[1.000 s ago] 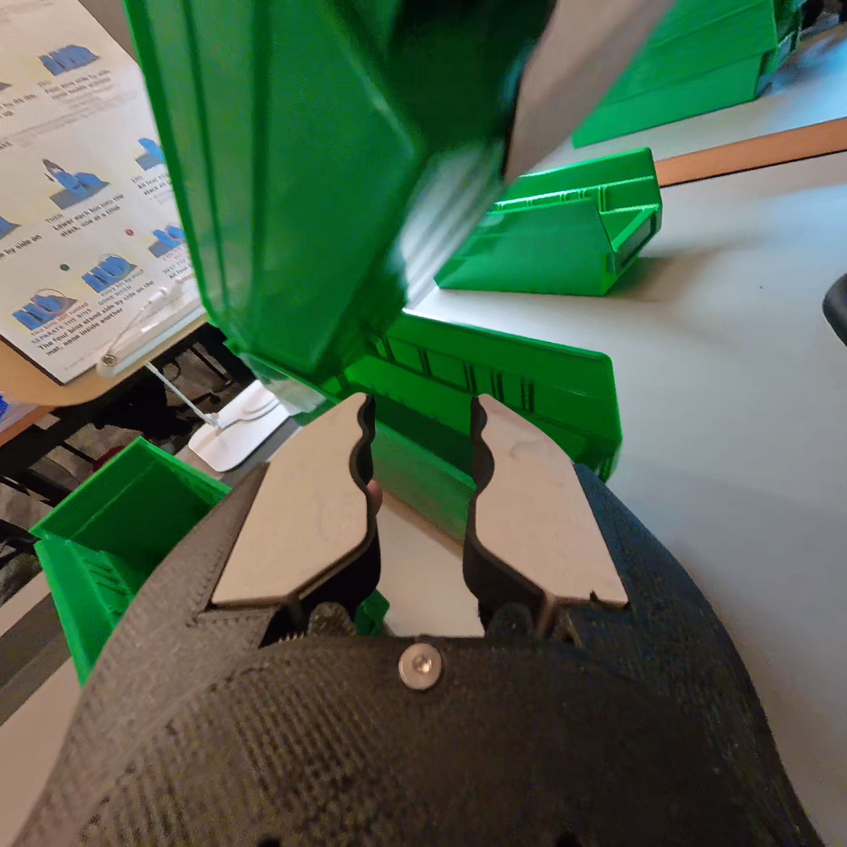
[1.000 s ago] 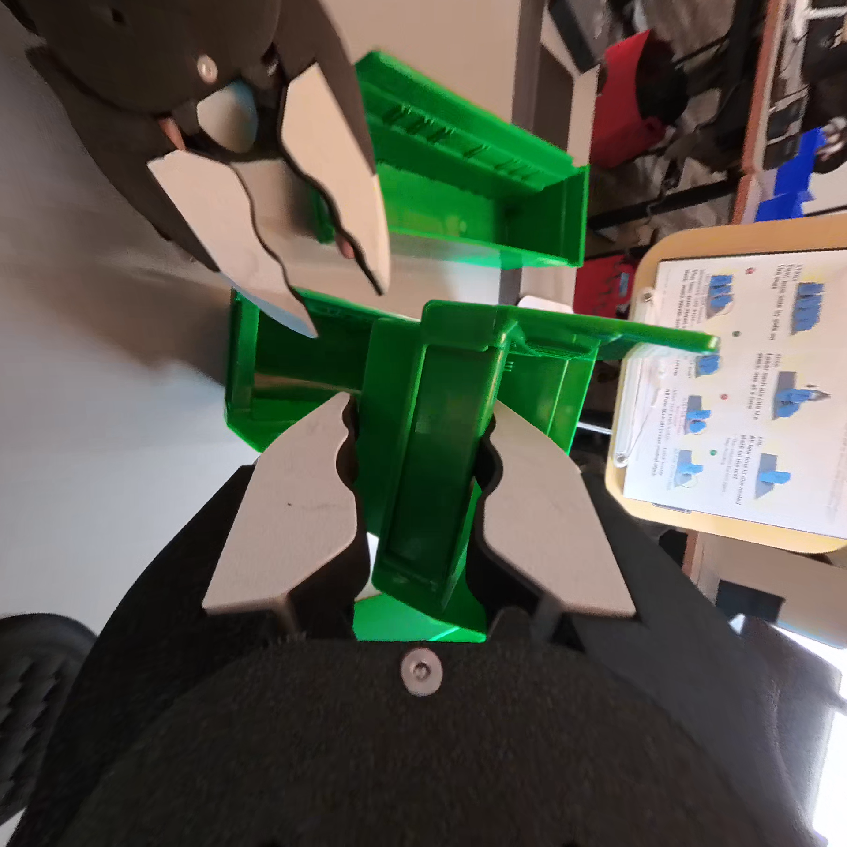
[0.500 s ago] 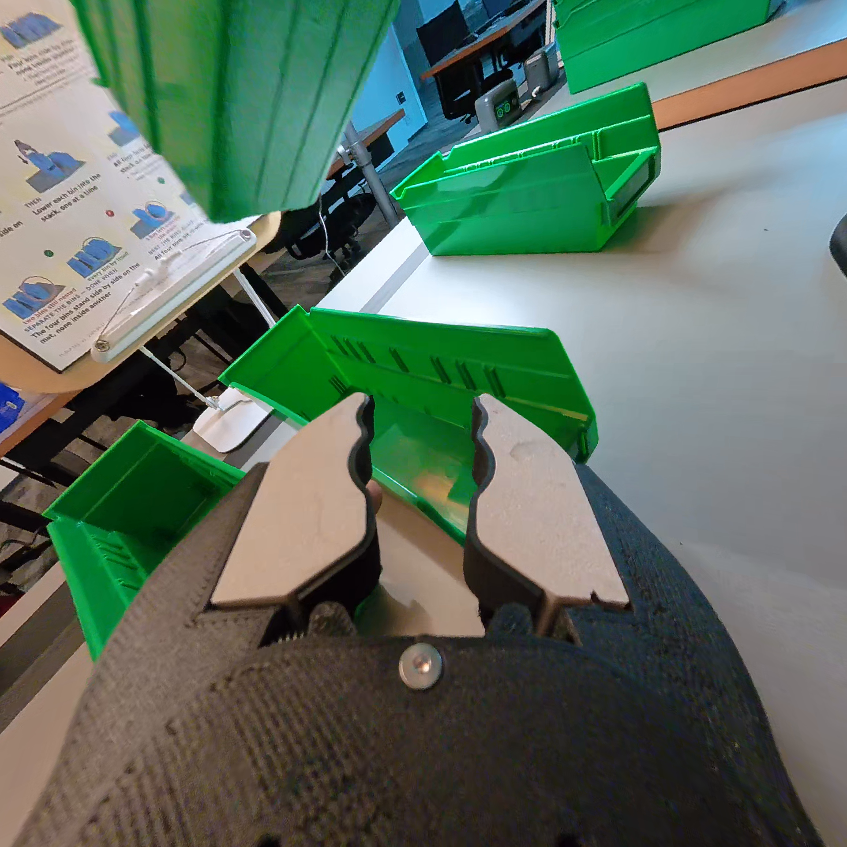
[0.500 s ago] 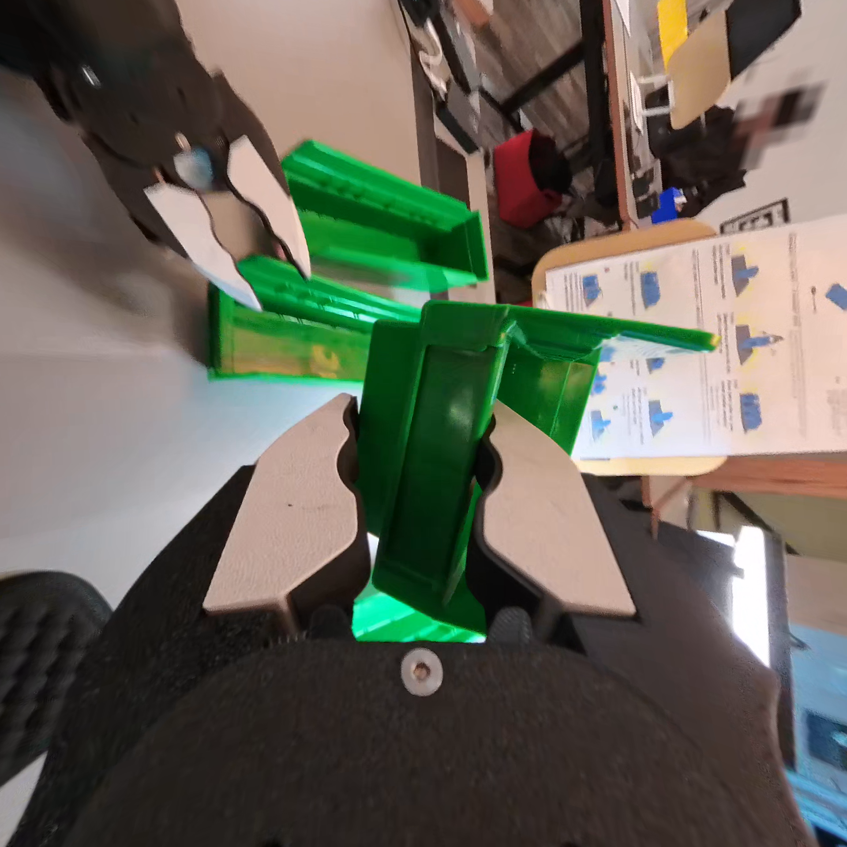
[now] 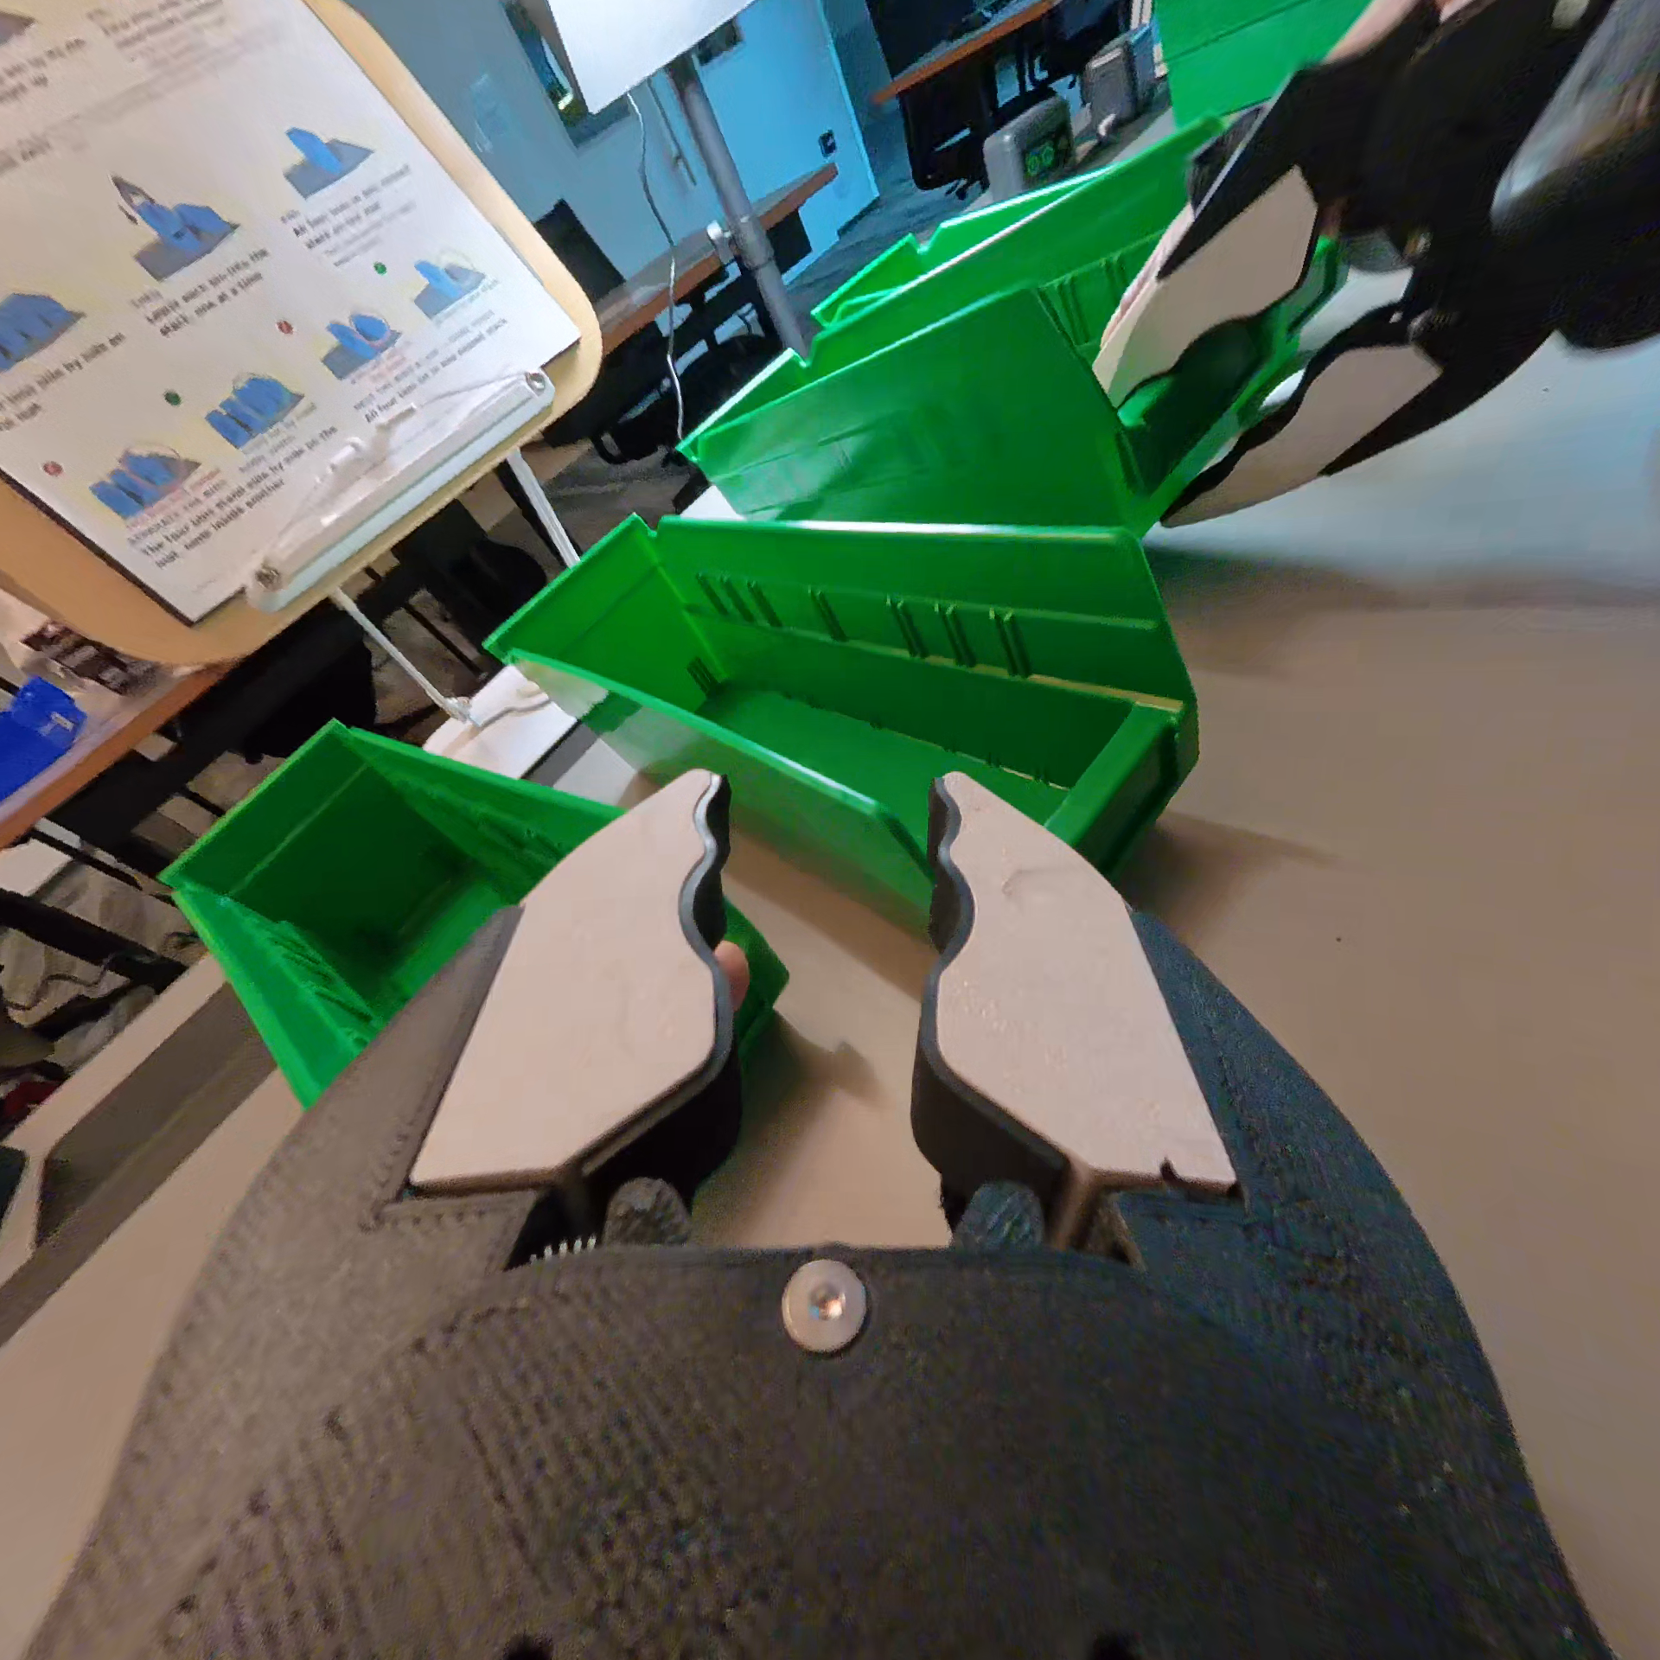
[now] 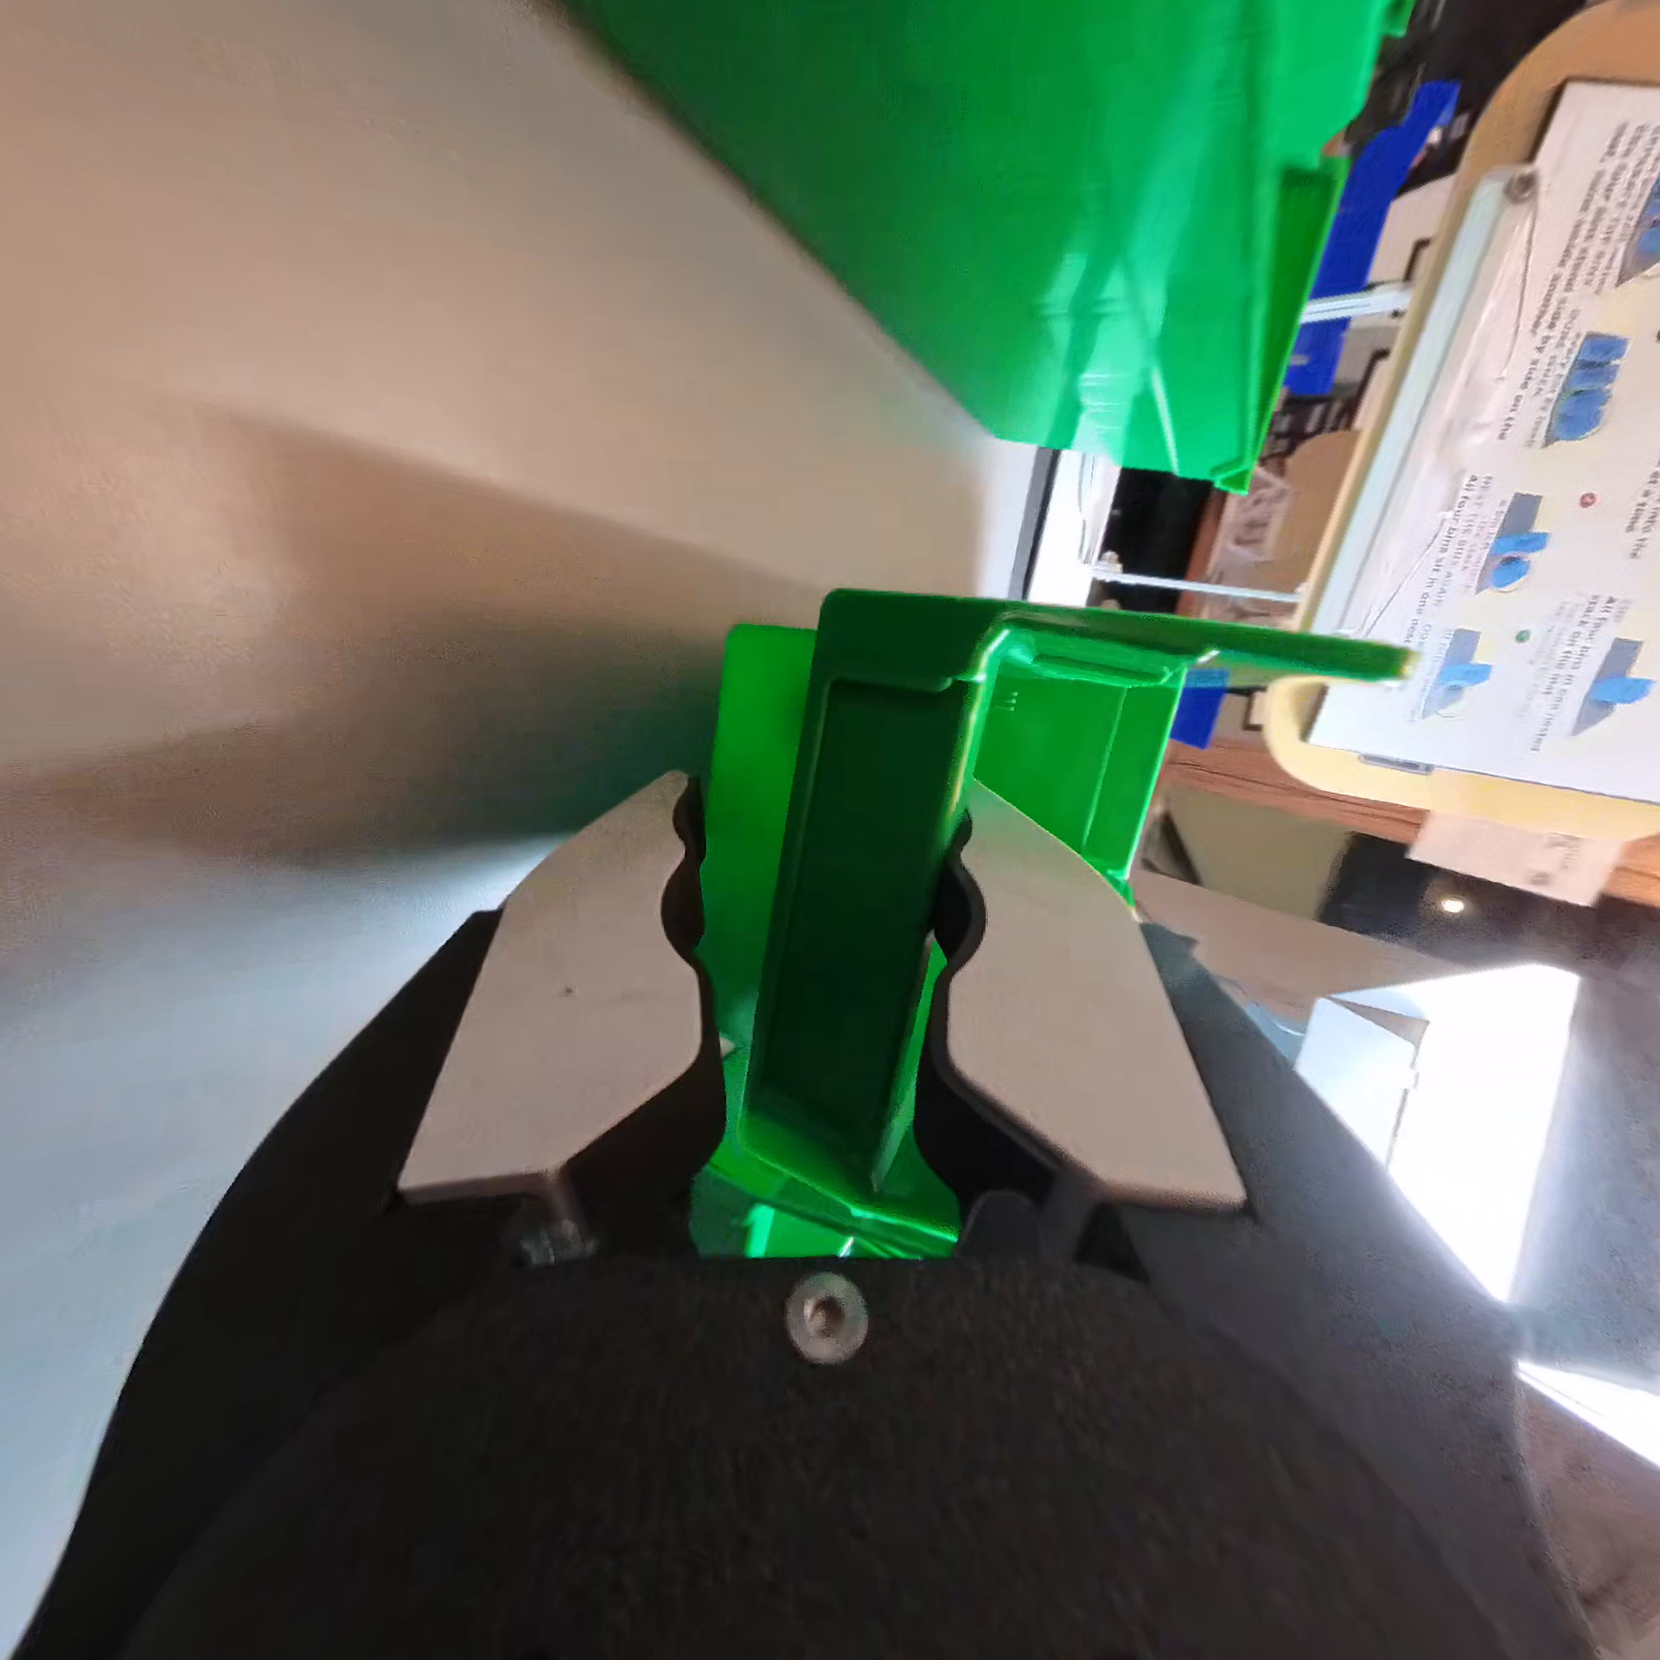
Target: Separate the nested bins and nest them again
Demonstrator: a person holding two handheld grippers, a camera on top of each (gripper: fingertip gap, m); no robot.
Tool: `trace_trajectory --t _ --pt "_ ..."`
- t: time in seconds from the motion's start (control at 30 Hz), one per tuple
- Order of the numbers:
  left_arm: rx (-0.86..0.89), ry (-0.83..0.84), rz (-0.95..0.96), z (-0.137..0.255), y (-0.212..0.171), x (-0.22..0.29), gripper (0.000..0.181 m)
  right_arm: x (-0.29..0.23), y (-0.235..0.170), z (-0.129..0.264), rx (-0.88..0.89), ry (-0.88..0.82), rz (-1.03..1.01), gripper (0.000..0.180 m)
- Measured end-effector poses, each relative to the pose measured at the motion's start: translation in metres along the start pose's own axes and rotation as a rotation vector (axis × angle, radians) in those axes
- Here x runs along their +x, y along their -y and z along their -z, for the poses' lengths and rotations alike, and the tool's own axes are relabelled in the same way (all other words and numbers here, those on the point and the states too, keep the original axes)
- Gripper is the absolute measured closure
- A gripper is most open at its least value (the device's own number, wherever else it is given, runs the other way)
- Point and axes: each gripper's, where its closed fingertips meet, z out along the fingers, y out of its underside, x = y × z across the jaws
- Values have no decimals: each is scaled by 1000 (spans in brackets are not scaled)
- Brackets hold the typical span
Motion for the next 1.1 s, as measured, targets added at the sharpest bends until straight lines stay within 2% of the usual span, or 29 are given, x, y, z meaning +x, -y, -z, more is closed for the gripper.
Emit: trace_trajectory --t 0.1,0.13,0.17,0.3,0.4,0.47,0.53,0.6,0.83,1.1 --pt "-22 -43 25 1 -11 5 138 -12 -2 -7 15 15 -39 133" --pt "-30 -62 26 1 -13 8 138 -17 -2 -6 14 55 -74 130" --pt "-38 -89 26 1 -16 13 137 -18 -1 -4 7 77 -99 119" --pt "-87 -154 23 -2 -24 27 137 -11 26 31 108 110 -275 119" --pt "-135 -208 -2 -5 -34 39 148 -6 52 58 229 105 -408 128" --pt "-133 -175 -36 -12 -35 40 157 -12 71 65 301 139 -495 131" --pt "-114 -162 -59 -20 -31 44 166 -19 87 63 348 163 -554 135" --pt "-109 -143 -46 -30 -27 47 166 -17 94 51 358 130 -602 136" --pt "-81 -118 7 -41 -27 41 166 -3 84 25 443 41 -835 145" --pt "-114 -141 33 -33 -34 42 166 -5 96 25 449 41 -860 149"
